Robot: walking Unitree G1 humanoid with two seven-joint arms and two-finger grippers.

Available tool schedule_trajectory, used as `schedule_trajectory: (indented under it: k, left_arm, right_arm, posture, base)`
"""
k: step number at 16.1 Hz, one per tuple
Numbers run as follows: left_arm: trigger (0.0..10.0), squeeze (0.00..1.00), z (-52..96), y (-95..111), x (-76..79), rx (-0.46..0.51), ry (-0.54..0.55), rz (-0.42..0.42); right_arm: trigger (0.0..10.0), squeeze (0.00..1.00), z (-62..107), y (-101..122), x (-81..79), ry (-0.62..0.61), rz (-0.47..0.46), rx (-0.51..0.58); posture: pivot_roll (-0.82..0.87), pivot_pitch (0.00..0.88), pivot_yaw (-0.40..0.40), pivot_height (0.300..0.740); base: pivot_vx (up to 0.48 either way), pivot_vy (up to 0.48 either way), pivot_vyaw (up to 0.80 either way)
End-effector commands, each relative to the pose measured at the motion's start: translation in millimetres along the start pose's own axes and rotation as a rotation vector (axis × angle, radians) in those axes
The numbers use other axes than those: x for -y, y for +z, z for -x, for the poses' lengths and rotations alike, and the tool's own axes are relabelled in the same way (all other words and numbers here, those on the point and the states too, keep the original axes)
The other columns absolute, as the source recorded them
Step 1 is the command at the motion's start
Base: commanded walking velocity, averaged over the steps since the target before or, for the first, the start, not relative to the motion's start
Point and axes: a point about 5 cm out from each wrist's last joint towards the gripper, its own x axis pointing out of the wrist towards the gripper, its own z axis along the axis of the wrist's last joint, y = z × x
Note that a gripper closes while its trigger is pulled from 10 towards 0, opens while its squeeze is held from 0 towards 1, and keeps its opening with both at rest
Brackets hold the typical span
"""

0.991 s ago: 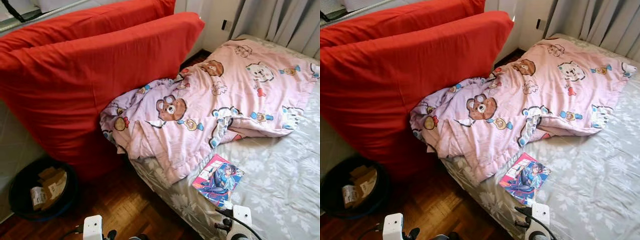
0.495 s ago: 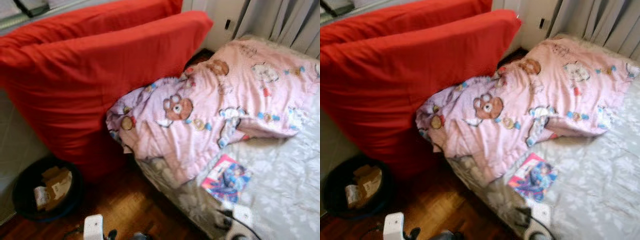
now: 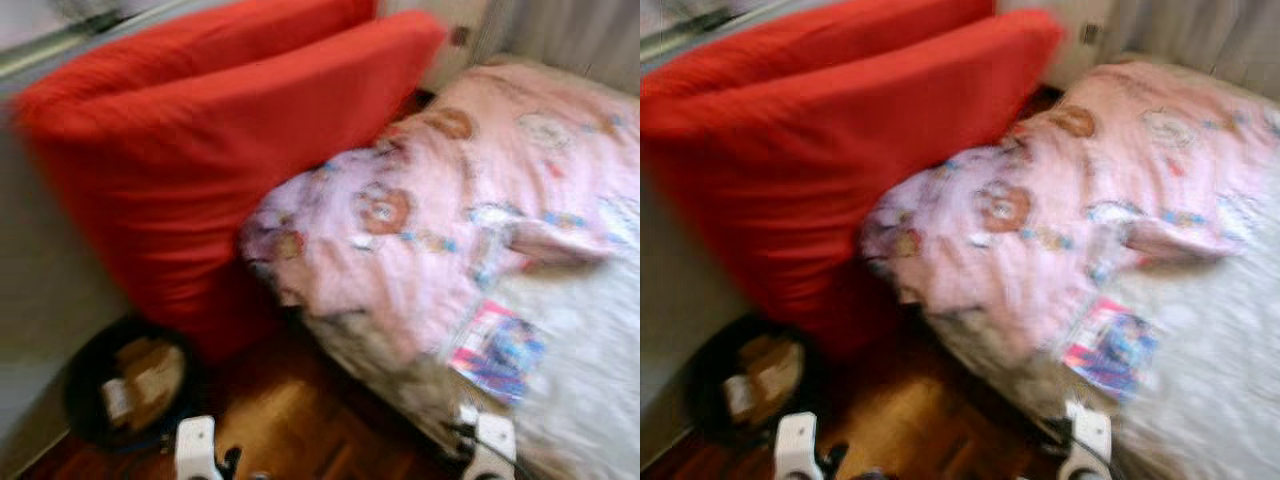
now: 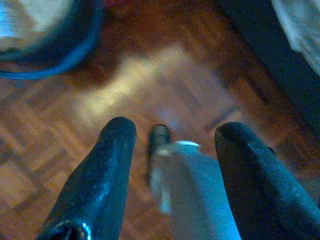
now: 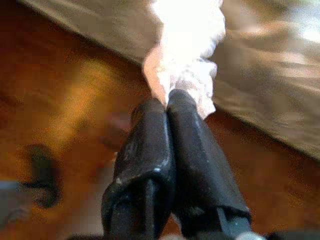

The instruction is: Clean up the room

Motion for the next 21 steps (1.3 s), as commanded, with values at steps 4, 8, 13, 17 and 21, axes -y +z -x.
schedule_trajectory:
  k: [4,8,13,17,21]
  left_arm:
    - [10.0,0.0,4.1,-13.4,-2.8,-0.048,0.01,0.005]
    - [10.0,0.0,3.5,-11.7,-3.8,-0.048,0.012,0.003]
    - [10.0,0.0,3.3,-11.6,-3.9,-0.05,0.014,0.004]
    - [10.0,0.0,3.8,-11.2,-7.2,-0.046,0.017,-0.002]
    - [10.0,0.0,3.9,-10.8,-8.0,-0.042,0.013,0.004]
  right_arm:
    - [10.0,0.0,2.4,-8.8,2.2,-0.003,0.006,-0.029]
    - [10.0,0.0,2.3,-8.7,1.3,-0.001,0.006,-0.03]
    - [10.0,0.0,2.3,-8.9,1.0,0.0,0.006,-0.031]
    - [10.0,0.0,2.0,-8.5,-0.5,0.005,0.014,-0.03]
    - [10.0,0.0,2.0,-8.1,-1.1,0.012,0.036,-0.027]
  posture:
    - [0.02,0.167,0.02,0.74]
    - [0.02,0.168,0.021,0.74]
    - [0.02,0.168,0.021,0.74]
    - [0.02,0.166,0.022,0.74]
    - [0.02,0.164,0.022,0.74]
  base:
    - [0.0,0.48,0.0]
    - [0.0,0.48,0.0]
    - [0.0,0.48,0.0]
    - [0.0,0.102,0.0]
    - [0.0,0.0,0.6]
